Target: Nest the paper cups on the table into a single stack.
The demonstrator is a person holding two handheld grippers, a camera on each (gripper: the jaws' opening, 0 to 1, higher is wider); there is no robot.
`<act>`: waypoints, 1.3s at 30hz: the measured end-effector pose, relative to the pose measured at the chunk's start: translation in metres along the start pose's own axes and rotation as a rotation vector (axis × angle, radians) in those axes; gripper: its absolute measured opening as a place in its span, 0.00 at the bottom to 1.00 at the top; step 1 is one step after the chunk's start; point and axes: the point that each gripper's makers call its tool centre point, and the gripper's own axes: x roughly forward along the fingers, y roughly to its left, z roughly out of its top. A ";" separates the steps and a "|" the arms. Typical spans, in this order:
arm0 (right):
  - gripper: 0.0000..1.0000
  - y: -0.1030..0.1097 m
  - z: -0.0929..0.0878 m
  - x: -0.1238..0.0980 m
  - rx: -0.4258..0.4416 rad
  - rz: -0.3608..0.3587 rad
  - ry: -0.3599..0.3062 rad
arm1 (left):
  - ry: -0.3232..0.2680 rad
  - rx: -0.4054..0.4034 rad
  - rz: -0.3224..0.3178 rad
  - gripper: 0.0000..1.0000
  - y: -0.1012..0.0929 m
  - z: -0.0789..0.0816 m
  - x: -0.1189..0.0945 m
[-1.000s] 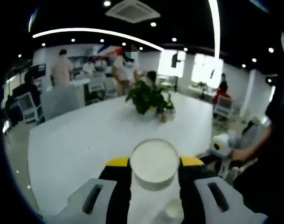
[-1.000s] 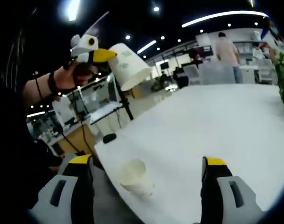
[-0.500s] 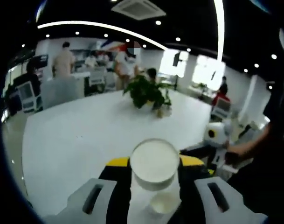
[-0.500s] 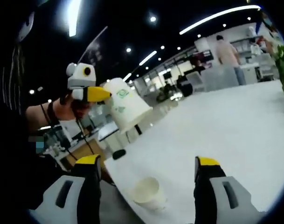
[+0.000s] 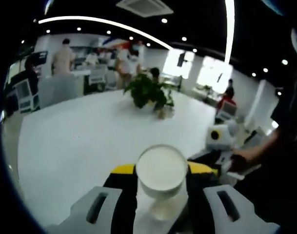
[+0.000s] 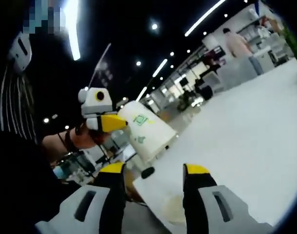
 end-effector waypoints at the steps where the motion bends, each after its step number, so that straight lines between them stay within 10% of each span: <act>1: 0.32 0.001 0.001 0.000 -0.001 0.005 -0.001 | 0.003 -0.003 0.000 0.38 0.001 -0.001 0.001; 39: 0.07 0.010 0.045 -0.017 0.228 0.206 -0.252 | -0.040 -0.092 -0.119 0.37 -0.016 -0.002 0.003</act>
